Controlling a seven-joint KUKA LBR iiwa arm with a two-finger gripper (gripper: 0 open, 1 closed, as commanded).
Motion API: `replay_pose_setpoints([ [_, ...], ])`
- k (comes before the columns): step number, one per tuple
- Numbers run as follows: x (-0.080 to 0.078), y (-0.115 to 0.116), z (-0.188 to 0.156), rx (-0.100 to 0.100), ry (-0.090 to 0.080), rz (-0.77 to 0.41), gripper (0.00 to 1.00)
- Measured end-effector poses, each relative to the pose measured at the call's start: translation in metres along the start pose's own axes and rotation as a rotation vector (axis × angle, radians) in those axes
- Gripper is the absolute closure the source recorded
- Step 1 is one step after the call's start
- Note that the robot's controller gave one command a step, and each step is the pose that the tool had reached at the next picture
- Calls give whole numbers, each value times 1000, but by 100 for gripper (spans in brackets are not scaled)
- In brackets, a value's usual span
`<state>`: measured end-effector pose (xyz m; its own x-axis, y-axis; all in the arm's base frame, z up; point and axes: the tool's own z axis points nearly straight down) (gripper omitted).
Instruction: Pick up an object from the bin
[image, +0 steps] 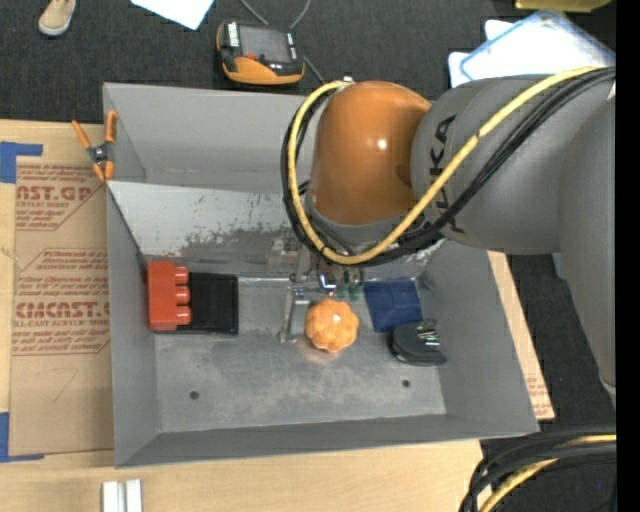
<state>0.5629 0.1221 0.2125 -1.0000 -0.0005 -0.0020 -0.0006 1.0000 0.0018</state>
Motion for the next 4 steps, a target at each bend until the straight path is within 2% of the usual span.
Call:
replay_pose_setpoints([
  [1,16,-3,54,-1,5,35,0],
  [2,-1,-8,45,-4,-11,57,0],
  [3,6,-29,58,-7,-11,80,0],
  [4,-1,-19,133,-6,-15,-140,0],
])
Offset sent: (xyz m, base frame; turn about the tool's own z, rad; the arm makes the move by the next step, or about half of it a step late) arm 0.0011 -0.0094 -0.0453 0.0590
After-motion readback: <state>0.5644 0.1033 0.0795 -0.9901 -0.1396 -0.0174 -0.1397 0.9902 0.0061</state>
